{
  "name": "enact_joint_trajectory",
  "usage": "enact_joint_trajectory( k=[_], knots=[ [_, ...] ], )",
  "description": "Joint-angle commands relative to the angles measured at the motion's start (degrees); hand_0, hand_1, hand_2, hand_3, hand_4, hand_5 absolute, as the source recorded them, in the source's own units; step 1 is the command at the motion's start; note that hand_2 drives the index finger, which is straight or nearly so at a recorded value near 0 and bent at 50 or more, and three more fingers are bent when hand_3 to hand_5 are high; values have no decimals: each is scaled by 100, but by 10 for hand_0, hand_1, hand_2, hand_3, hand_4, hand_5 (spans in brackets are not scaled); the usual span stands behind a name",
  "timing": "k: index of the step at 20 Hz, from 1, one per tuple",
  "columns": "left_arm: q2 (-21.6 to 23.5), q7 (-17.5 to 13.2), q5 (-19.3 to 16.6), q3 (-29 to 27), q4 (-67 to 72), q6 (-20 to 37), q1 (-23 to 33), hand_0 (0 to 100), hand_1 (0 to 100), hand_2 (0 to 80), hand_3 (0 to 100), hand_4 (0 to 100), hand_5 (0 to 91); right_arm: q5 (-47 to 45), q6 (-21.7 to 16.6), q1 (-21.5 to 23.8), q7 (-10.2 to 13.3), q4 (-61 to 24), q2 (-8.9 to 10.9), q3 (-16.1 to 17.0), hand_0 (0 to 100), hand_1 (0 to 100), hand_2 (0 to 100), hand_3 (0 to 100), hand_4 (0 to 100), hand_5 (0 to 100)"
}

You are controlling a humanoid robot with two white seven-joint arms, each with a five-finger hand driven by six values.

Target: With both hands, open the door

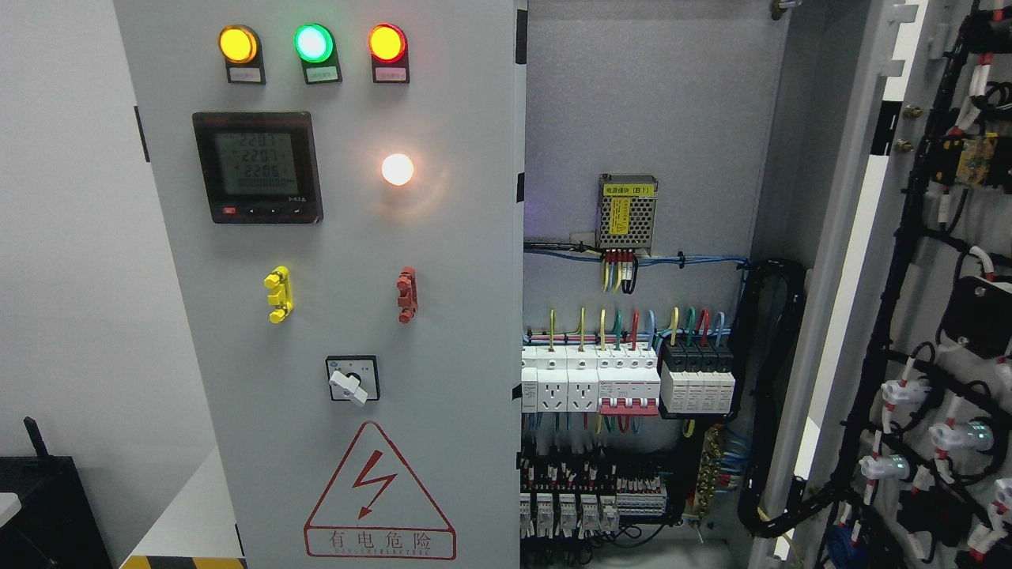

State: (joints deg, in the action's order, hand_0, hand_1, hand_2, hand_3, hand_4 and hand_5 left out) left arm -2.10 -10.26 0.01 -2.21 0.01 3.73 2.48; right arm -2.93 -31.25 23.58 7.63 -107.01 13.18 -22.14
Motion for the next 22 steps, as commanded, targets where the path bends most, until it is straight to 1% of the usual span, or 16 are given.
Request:
enact_joint_trajectory(
  k=[1,4,7,10,11,12,13,14,16,19,22],
  knots=[
    [-1,6,-1,1,122,-4,-2,120,389,0,0,0,0,-5,468,-976,-7,-189,-88,25,120,389,0,0,0,0],
    [-1,6,-1,1,122,-4,7,120,389,0,0,0,0,-14,918,-1250,-16,-180,-158,-27,120,389,0,0,0,0],
    [-1,6,-1,1,122,-4,-2,120,389,0,0,0,0,-14,1304,-1618,-25,-66,-298,-54,120,389,0,0,0,0],
    [-1,6,-1,1,122,-4,-2,120,389,0,0,0,0,-84,1884,-2023,-42,66,-439,-36,120,389,0,0,0,0],
    [-1,6,-1,1,122,-4,-2,120,389,0,0,0,0,-267,2051,-2102,-69,84,-474,-45,120,389,0,0,0,0],
    [-1,6,-1,1,122,-4,-2,120,389,0,0,0,0,-539,2200,-2199,-191,84,-518,-53,120,389,0,0,0,0],
    [-1,6,-1,1,122,-4,7,120,389,0,0,0,0,-846,2402,-2313,-392,84,-562,-62,120,389,0,0,0,0],
    [-1,6,-1,1,122,-4,7,120,389,0,0,0,0,-1006,2552,-2418,-525,92,-571,-54,120,389,0,0,0,0],
    [-1,6,-1,1,122,-4,-2,120,389,0,0,0,0,-1086,2737,-2646,-561,215,-632,-45,120,389,0,0,0,0],
    [-1,6,-1,1,122,-4,-2,120,389,0,0,0,0,-1087,2764,-2911,-552,531,-685,8,120,389,0,0,0,0],
    [-1,6,-1,1,122,-4,-2,120,389,0,0,0,0,-1095,2773,-3130,-552,725,-685,8,120,389,0,0,0,0]
  ],
)
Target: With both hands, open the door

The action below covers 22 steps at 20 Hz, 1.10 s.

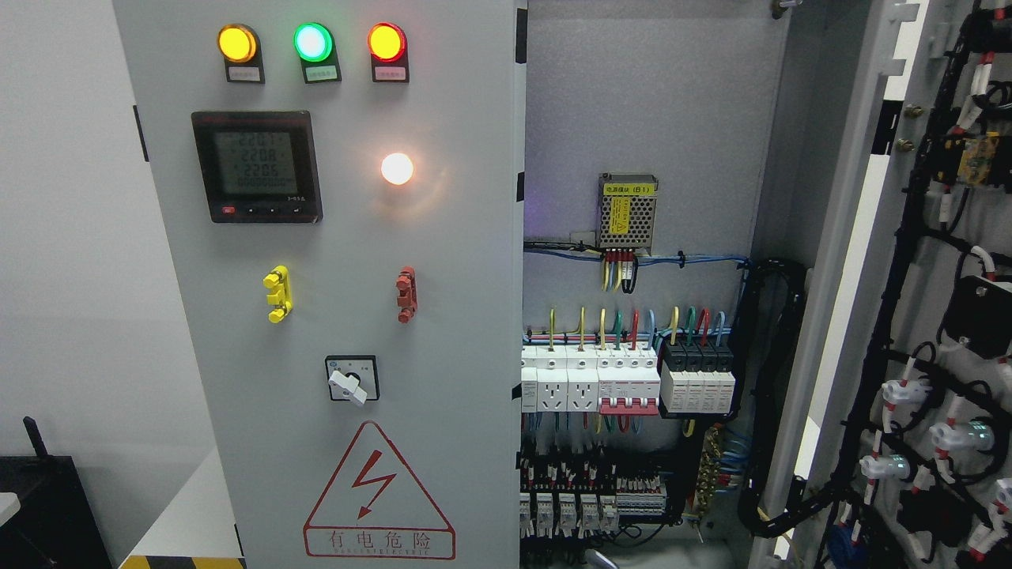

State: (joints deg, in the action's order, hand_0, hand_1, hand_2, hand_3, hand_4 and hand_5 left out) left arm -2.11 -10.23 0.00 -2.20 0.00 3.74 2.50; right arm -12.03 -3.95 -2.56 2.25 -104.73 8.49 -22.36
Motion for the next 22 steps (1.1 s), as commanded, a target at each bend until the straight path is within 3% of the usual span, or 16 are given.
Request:
enact_joint_trajectory(
  k=[1,8,22],
  knots=[
    [0,4,0,0,123,-5,-4,120,389,0,0,0,0,-194,87,-604,-22,550,-216,39,120,389,0,0,0,0],
    [0,4,0,0,123,-5,-4,120,389,0,0,0,0,-414,667,-1062,-23,857,-348,39,120,389,0,0,0,0],
    [0,4,0,0,123,-5,5,120,389,0,0,0,0,-528,808,-1861,-67,1938,-357,39,120,389,0,0,0,0]
  ],
)
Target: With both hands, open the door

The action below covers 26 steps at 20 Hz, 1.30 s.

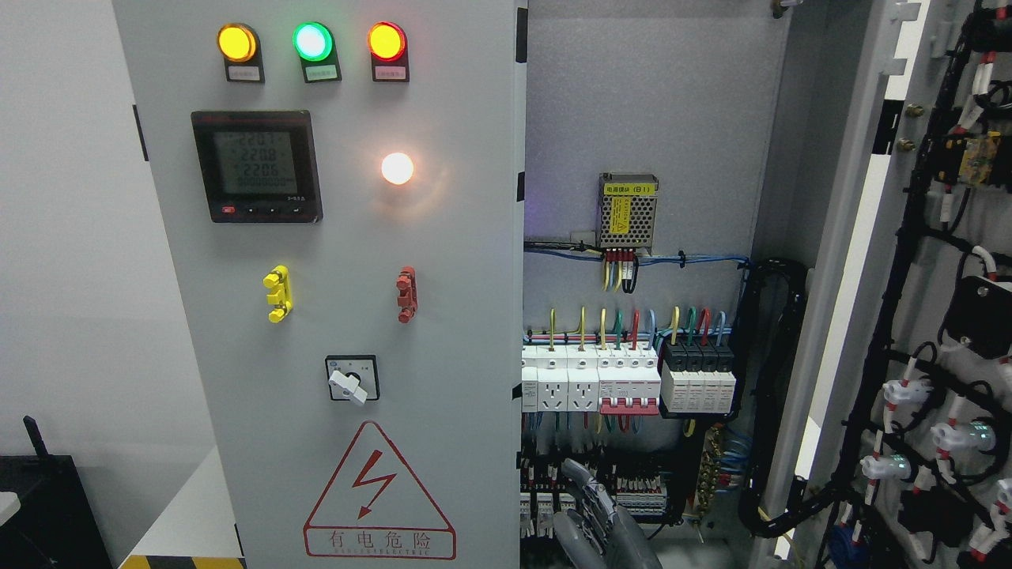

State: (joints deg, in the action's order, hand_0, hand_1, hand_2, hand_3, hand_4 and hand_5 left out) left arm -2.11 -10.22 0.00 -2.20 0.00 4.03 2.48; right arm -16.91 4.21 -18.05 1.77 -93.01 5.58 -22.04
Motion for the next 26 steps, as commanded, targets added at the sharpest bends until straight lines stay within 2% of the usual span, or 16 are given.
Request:
enact_joint_trajectory(
  k=[1,4,14,17,24,26],
  knots=[
    [0,3,0,0,123,-34,7,120,389,0,0,0,0,-41,-7,-365,-79,836,-66,7,120,389,0,0,0,0],
    [0,3,0,0,123,-34,7,120,389,0,0,0,0,-41,-7,-436,-247,916,-66,7,120,389,0,0,0,0],
    [0,3,0,0,123,-34,-2,120,389,0,0,0,0,-401,-7,-550,-335,855,-66,7,120,389,0,0,0,0],
    [0,3,0,0,123,-34,-2,120,389,0,0,0,0,-401,-7,-577,-510,855,-66,-2,120,389,0,0,0,0],
    [0,3,0,0,123,-34,-2,120,389,0,0,0,0,-410,1,-779,-546,916,-57,-2,120,389,0,0,0,0],
    [0,3,0,0,123,-34,7,120,389,0,0,0,0,-410,1,-805,-650,907,-66,-28,120,389,0,0,0,0]
  ],
)
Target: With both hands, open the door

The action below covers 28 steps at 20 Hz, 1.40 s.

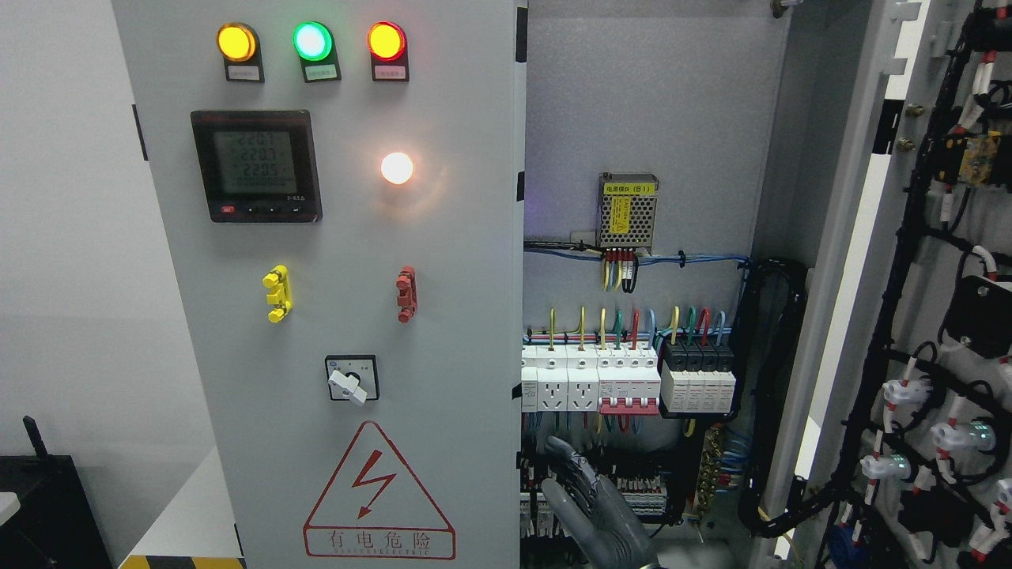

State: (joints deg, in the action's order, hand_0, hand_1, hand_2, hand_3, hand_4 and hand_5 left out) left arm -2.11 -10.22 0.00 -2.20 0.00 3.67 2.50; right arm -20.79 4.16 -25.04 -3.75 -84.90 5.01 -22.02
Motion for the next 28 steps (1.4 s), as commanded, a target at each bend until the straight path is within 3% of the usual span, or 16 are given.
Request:
enact_joint_trajectory(
  k=[1,10,13,24,28],
  knots=[
    [0,2,0,0,123,2,-4,120,389,0,0,0,0,-13,6,-115,-195,88,-9,-39,120,389,0,0,0,0],
    [0,2,0,0,123,2,-4,120,389,0,0,0,0,-21,6,-98,-258,44,0,-74,120,389,0,0,0,0],
    [0,2,0,0,123,2,-4,120,389,0,0,0,0,-21,6,-45,-390,-26,0,-92,120,389,0,0,0,0],
    [0,2,0,0,123,2,5,120,389,0,0,0,0,-56,15,-106,-416,-18,26,-101,120,389,0,0,0,0],
    [0,2,0,0,123,2,-4,120,389,0,0,0,0,-250,182,-168,-416,9,18,-110,120,389,0,0,0,0]
  ],
)
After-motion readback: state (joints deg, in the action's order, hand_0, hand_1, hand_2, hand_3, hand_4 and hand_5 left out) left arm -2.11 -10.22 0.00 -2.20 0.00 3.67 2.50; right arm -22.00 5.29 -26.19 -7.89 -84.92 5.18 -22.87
